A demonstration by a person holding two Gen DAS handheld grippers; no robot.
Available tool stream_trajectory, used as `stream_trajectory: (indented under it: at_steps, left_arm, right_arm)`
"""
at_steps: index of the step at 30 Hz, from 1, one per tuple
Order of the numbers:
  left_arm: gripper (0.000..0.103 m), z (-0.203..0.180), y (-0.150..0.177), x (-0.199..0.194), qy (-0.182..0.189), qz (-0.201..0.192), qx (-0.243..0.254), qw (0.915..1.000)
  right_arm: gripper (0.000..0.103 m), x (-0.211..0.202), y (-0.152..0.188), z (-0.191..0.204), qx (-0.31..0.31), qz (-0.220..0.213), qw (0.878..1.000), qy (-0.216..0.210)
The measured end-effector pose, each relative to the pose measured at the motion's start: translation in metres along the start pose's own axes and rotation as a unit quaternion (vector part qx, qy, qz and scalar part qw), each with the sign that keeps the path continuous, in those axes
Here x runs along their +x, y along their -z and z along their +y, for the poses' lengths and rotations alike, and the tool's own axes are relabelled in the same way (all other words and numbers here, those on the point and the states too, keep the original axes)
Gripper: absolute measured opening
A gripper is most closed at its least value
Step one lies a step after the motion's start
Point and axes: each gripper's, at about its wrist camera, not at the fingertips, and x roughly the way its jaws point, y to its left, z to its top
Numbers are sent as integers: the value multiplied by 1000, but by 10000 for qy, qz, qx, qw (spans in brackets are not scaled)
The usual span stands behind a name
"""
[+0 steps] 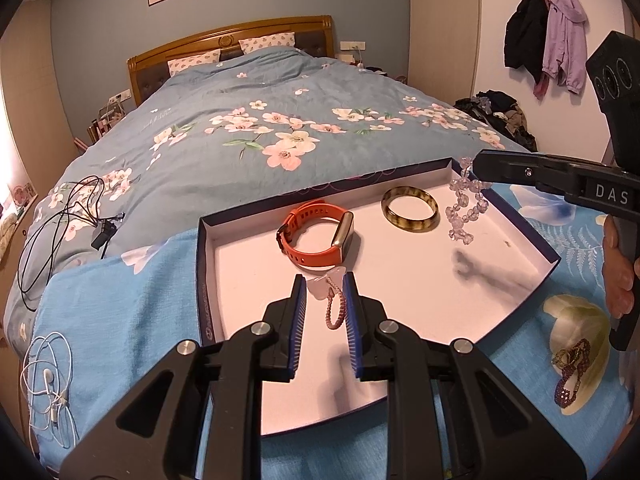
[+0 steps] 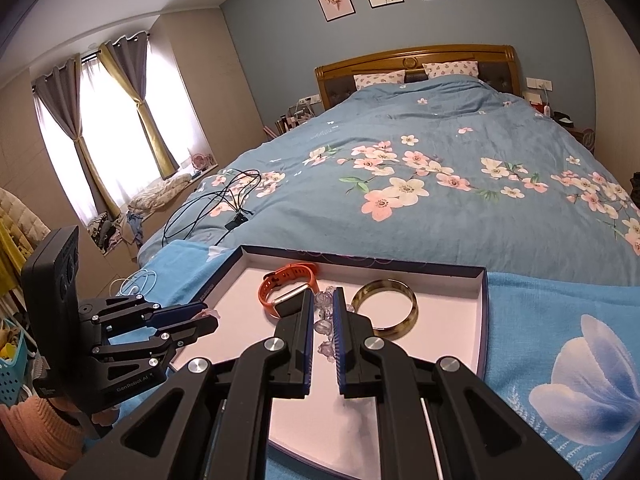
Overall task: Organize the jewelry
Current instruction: 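Carry the pink ring over the box with the left tool while the right tool carries the bracelet, then release the pink ring into the box with the left tool while the right tool releases the bracelet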
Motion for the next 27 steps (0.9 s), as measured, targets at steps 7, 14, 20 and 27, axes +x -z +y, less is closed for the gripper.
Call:
stream_trajectory:
  at_steps: [7,14,20,27]
  left_arm:
    - [19,2,-3,9,-13,79,-44,10000]
    - [19,0,-4,19,-16,184,-52,9998]
    - [19,-1,-5,26,-18,264,-57,9996]
    - [19,0,-6,32,-20,315,-82,9995]
  right_arm:
    - [7,5,-1,-1,-3,36,10000,52]
    - [7,10,1,-5,38,78,9999,116]
    - [7,14,2,-9,72,121,9998,145]
    - [7,18,3,-10,64,174,9997,170]
